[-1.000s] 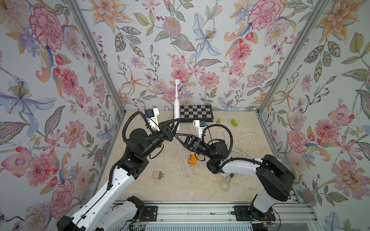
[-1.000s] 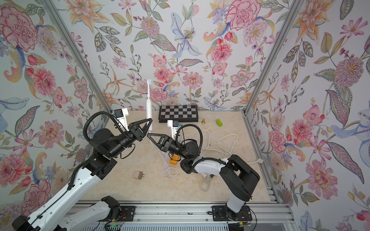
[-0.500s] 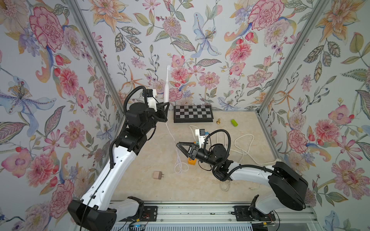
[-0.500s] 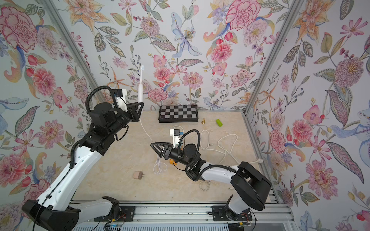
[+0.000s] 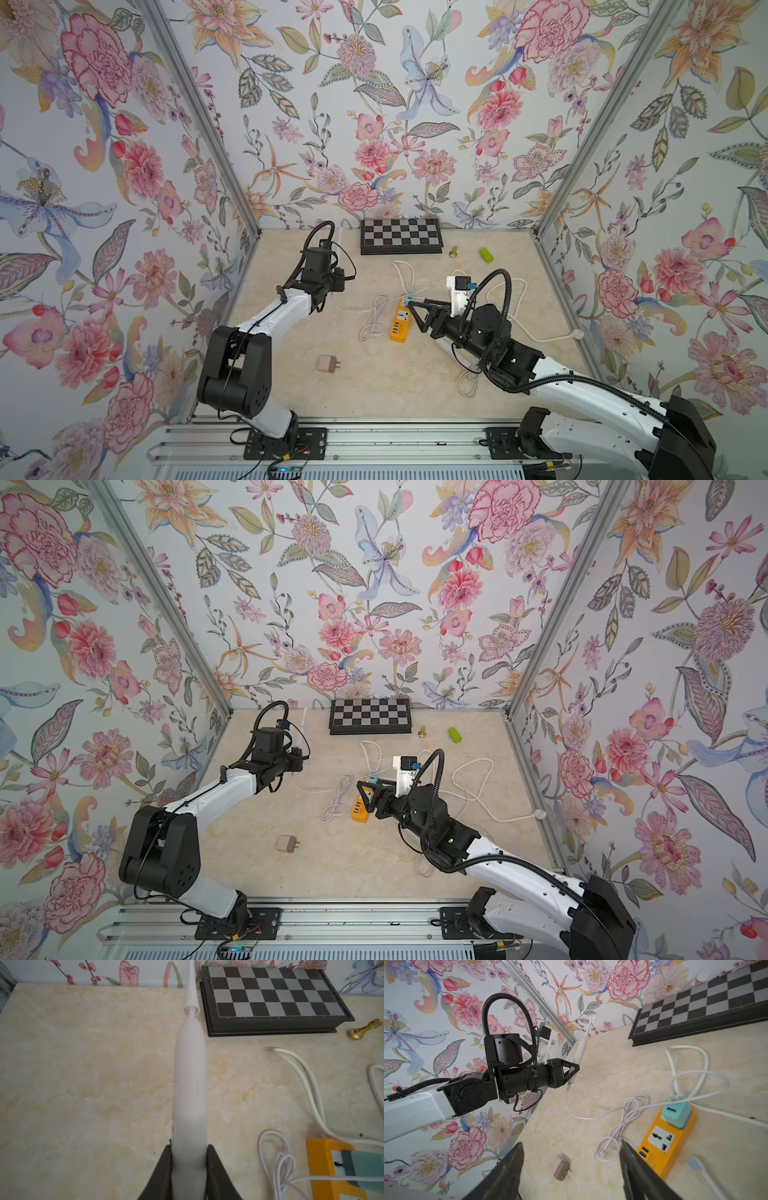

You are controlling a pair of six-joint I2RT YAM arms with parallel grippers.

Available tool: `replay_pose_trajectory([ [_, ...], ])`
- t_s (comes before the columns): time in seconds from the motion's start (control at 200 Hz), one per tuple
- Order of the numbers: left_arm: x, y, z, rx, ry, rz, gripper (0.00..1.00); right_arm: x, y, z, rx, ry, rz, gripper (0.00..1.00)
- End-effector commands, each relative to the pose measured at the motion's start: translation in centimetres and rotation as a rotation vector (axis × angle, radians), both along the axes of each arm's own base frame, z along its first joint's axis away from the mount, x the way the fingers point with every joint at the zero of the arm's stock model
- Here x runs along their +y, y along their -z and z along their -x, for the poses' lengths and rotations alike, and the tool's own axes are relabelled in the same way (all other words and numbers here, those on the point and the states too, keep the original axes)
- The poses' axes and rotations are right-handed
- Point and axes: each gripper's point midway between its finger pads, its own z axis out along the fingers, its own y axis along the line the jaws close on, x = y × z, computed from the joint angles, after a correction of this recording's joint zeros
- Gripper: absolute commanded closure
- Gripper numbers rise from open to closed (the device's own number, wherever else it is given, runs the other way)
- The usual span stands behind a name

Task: Charge the electric toothbrush
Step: Place the electric toothbrush at the center of the board.

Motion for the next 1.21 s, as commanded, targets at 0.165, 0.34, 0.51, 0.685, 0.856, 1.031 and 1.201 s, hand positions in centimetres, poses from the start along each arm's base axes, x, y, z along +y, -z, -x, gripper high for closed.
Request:
replay_pose_trajectory([
  [0.165, 0.5, 8.0, 0.1, 0.119, -0.047, 0.019, 1.0, -4.0, 2.0, -0.3, 0.035, 0.096, 0.095, 0.24],
  [0.34, 0.0, 10.9, 0.2, 0.182, -0.036, 0.027, 1.0, -4.9, 2.4, -0.5, 0.045, 0.11, 0.097, 0.23],
  [0.51, 0.6, 12.1, 0.9, 0.23, -0.059, 0.0, 0.92, -5.3, 2.7, -0.8, 0.055, 0.123, 0.098, 0.22],
  [0.685, 1.1, 10.2, 0.9, 0.21, -0.073, -0.021, 0.56, -4.9, 3.0, -1.1, 0.076, 0.114, 0.128, 0.22],
  [0.856, 1.2, 5.7, 0.7, 0.139, -0.076, -0.004, 0.47, -4.3, 2.9, -1.1, 0.093, 0.092, 0.149, 0.22],
  [1.031, 2.6, 2.1, 3.8, 0.105, -0.172, 0.028, 0.4, -3.8, 3.1, -0.8, 0.127, 0.052, 0.193, 0.21],
  [1.201, 2.6, 0.9, 9.9, 0.125, -0.252, 0.12, 0.39, -2.7, 3.1, 0.4, 0.15, -0.053, 0.252, 0.2],
])
